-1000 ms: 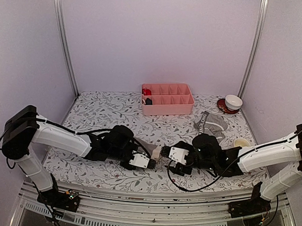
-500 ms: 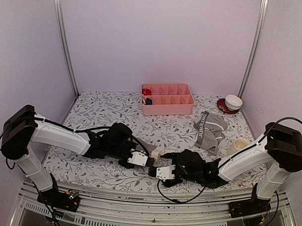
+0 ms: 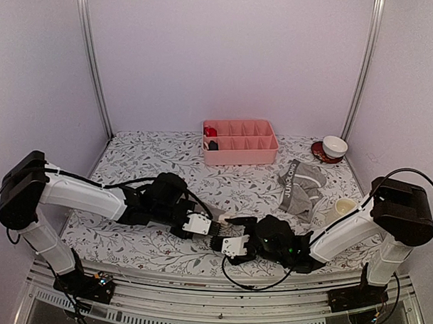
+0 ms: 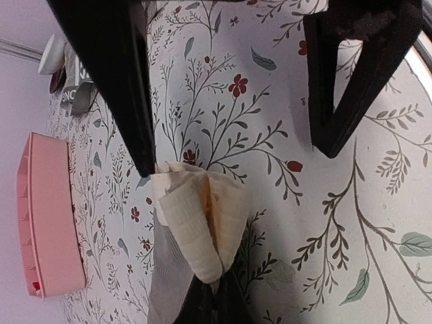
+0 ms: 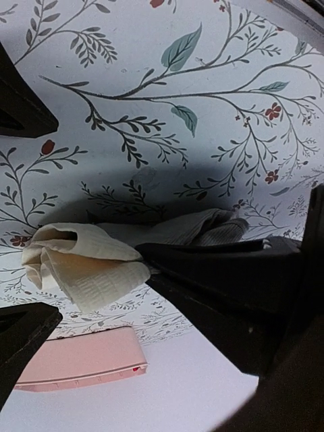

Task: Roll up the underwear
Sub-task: Pass from the left arm to the right

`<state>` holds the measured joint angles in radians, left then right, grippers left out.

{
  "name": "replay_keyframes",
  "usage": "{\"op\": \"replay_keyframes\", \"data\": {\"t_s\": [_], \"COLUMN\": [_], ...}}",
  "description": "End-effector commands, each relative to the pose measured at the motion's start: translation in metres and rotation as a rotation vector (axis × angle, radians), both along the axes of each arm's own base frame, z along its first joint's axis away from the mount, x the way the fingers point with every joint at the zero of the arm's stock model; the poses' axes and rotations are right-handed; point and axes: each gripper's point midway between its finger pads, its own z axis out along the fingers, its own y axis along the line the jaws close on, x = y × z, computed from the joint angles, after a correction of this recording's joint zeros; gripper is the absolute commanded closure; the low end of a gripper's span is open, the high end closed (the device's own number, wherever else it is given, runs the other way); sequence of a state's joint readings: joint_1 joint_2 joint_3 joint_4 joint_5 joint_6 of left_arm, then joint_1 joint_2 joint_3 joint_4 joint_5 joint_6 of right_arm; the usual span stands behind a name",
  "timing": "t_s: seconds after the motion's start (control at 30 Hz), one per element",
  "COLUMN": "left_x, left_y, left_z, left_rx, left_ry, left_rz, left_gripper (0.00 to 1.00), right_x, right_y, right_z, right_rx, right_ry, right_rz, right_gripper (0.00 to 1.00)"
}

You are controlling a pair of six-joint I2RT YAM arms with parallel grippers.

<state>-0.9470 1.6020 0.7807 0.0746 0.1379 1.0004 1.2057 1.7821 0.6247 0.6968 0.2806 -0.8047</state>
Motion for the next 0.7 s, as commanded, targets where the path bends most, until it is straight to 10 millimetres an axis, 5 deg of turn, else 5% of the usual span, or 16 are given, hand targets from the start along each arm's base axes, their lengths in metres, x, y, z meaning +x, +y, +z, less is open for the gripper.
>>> {"op": "replay_keyframes", "data": {"t_s": [0.0,0.33,0.53,0.67], "left_x": [0.000,0.000,-0.001,-0.003], "left_y": [-0.004,-0.004,-0.004,-0.004], "left_z": [0.014,0.020,0.020,0.019], "left_rx": [-0.051,-0.070,-0.070,-0.069], "left_ry": [-0.001,0.007,0.012,0.018], "left_rz": [-0.024,-0.031,-0.036,-0.040], "left_gripper": [1.00,1.00,1.00,1.00], "right_x": [-0.007,-0.004,-0.002,-0.001], "right_y": [0.004,0.011,0.015,0.017], "right_z": [0.048,0.038,0.041,0.036], "right_rx": [0.212,0.234,0.250,0.247], "right_ry": [-0.015,-0.047,-0.036,-0.019], "right_rz": [0.024,0.032,0.043,0.047], "right_gripper": [0.13,0.16,0.36,0.39]}}
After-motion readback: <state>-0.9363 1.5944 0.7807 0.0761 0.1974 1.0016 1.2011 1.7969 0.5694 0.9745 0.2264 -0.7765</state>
